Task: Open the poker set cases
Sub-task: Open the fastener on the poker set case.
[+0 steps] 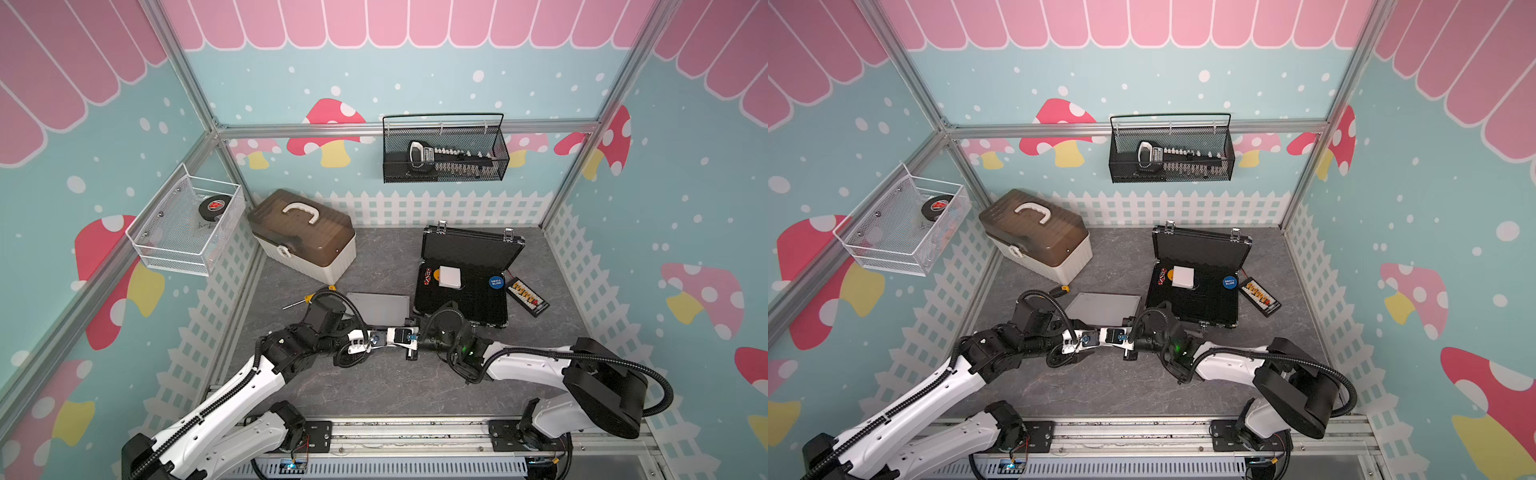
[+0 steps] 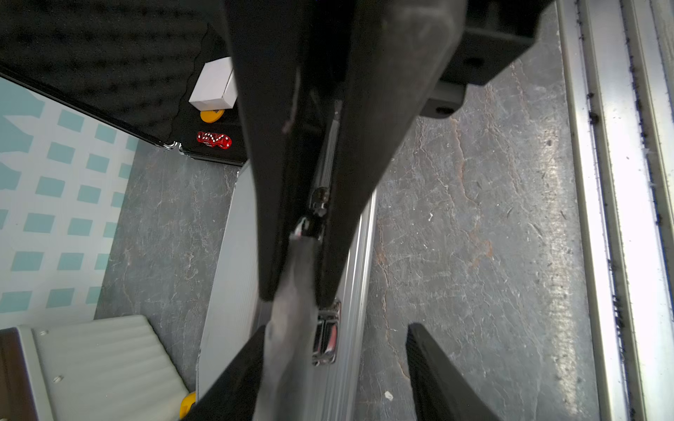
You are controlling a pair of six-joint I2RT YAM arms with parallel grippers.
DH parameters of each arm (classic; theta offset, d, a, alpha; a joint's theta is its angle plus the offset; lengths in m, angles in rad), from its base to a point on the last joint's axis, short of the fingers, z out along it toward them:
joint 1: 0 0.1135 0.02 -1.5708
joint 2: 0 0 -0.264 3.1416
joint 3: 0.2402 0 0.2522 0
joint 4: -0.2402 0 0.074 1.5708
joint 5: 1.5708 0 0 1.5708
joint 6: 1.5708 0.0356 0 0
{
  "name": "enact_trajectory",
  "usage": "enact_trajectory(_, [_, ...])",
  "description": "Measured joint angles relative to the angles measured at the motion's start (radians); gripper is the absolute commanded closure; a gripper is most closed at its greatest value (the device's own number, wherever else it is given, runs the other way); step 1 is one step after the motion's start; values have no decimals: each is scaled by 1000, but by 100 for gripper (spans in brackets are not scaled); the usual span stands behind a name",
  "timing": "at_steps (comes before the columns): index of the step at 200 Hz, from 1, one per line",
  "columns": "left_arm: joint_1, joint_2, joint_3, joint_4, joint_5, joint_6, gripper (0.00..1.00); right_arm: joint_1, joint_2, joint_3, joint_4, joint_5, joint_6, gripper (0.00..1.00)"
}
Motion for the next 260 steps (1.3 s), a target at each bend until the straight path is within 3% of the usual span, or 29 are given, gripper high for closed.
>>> enact_trajectory(51, [5,-52,0,14,21,-46,42,1,-2,0,21,13,-12,100])
enact_trajectory(118, [17,-13,10,-2,15,-57,40,6,-2,0,14,10,-27,100])
enact_trajectory(165, [45,-80,13,-6,17,-64,37,6,-2,0,15,6,-55,100])
enact_trajectory(260, [45,39,65,-83,46,-63,38,14,-15,0,-13,6,-88,100])
